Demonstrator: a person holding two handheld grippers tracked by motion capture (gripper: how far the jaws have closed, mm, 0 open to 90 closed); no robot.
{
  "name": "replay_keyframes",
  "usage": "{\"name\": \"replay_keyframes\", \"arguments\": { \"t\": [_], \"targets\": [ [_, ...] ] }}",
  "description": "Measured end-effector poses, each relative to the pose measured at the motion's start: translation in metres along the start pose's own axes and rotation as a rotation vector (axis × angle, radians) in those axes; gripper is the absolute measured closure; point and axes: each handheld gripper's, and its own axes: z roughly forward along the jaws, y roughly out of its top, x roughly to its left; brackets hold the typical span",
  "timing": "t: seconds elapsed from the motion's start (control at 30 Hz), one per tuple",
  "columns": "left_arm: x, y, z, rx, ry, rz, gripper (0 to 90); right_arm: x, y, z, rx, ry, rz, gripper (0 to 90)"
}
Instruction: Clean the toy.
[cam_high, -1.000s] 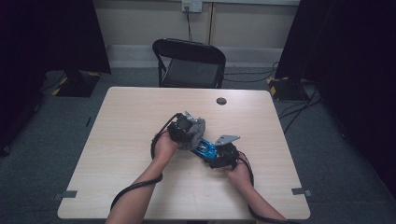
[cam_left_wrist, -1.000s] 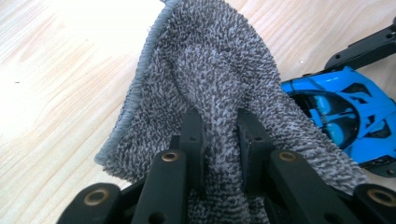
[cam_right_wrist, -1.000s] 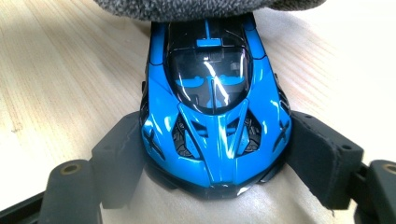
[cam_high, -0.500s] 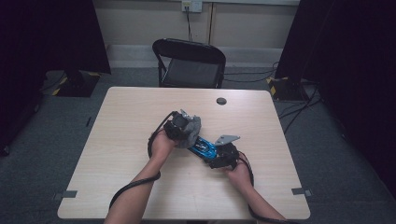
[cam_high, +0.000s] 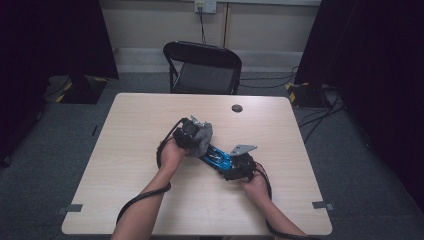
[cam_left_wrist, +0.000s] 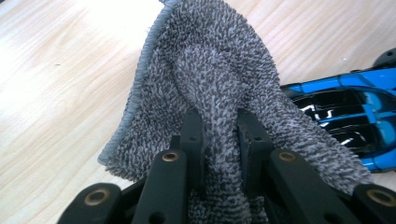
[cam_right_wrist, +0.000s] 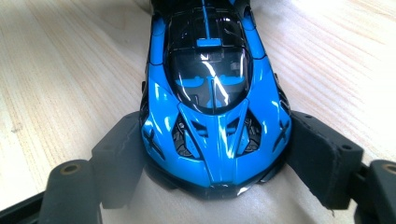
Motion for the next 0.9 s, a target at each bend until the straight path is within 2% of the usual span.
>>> {"name": "replay_keyframes", "arguments": {
  "t": [0.17, 0.53, 0.7, 0.9],
  "targets": [
    [0.006, -0.003, 0.000, 0.004, 0.002, -0.023, 75.9, 0.000, 0.000, 0.000, 0.000, 0.000, -0.001, 24.0],
    [0.009, -0.003, 0.002, 0.008, 0.007, -0.030, 75.9, 0.000, 0.000, 0.000, 0.000, 0.000, -0.001, 23.9],
    [0.014, -0.005, 0.003, 0.010, 0.008, -0.050, 75.9, 0.000, 0.000, 0.000, 0.000, 0.000, -0.001, 23.9],
    [0.020, -0.006, 0.003, 0.021, 0.022, -0.055, 75.9, 0.000, 0.000, 0.000, 0.000, 0.000, -0.001, 24.0]
  ]
}}
